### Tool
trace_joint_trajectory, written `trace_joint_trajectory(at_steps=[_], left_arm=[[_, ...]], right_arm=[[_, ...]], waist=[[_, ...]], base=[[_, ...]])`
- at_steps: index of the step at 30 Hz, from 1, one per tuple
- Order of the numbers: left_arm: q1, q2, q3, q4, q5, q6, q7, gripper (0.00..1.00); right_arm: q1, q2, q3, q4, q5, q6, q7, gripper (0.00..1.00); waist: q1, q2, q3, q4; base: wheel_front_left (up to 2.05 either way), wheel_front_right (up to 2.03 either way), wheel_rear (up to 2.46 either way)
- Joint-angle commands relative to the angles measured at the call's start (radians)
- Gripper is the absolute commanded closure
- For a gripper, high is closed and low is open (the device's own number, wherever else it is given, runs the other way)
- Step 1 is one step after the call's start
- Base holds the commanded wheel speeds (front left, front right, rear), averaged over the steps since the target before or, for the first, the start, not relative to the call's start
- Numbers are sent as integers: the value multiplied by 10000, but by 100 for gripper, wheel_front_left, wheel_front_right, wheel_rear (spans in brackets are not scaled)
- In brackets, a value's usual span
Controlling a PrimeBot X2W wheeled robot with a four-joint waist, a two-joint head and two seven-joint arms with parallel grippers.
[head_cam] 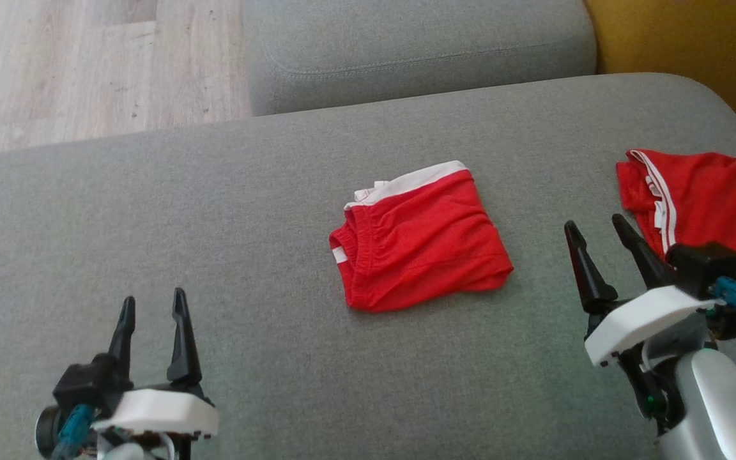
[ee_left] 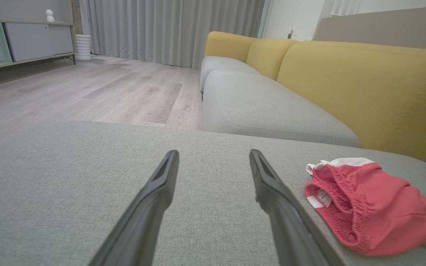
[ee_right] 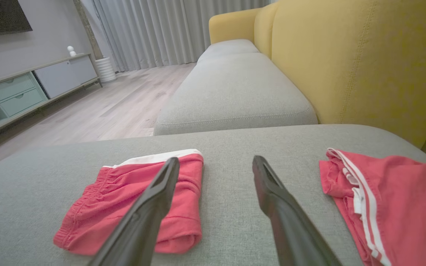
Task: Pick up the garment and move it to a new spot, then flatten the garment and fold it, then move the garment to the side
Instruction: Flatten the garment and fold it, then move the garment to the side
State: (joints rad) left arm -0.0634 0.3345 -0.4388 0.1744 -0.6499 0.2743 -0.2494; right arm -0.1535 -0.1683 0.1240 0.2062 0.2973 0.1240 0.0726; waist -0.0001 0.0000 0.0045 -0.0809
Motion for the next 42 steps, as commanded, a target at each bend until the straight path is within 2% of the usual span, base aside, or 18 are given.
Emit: trace_joint_trajectory(at_steps=[1,11,17,18,20,25,34,39,41,42], left_arm=[[-309,216,518,-350,22,80,-114,0],[-297,276,545,-601,56,187,-97,0],[-521,317,522,-829,132,227,-57,0],[-668,331,498,-944,187,239,-31,0],[-840,329,447,-1037,249,229,-2,0],[-1305,244,251,-1157,401,148,56,0],[-1790,61,-33,-962,526,-30,72,0],[-1902,-9,-68,-844,531,-65,48,0],[-1933,-31,-65,-806,525,-85,35,0],[-1943,-36,-62,-788,522,-98,29,0]], right_arm=[[-218,-18,98,-515,-88,67,71,0],[-9,201,-138,-1012,-175,67,616,0],[-724,387,-56,-874,230,67,1703,0],[-1311,493,-41,-579,470,67,2456,0],[-1982,582,-20,-87,675,67,3278,0],[-3582,806,-344,1594,855,67,4548,0],[-5040,1081,-1005,4618,439,67,4627,0],[-5441,1143,-815,5877,128,67,4894,0],[-5560,1157,-421,6127,221,67,5194,0],[-5610,1163,-270,6197,395,67,5349,25]], waist=[[1,0,3,16],[1,0,195,-12],[1,0,558,111],[1,0,778,211],[1,0,993,356],[1,0,1480,838],[1,0,1905,1452],[1,0,2008,1442],[1,0,2028,1373],[1,0,2034,1324]], base=[[0,0,0],[0,0,0],[0,0,0],[0,0,0],[0,0,0],[0,0,0],[0,0,0],[0,0,0],[0,0,0],[0,0,0]])
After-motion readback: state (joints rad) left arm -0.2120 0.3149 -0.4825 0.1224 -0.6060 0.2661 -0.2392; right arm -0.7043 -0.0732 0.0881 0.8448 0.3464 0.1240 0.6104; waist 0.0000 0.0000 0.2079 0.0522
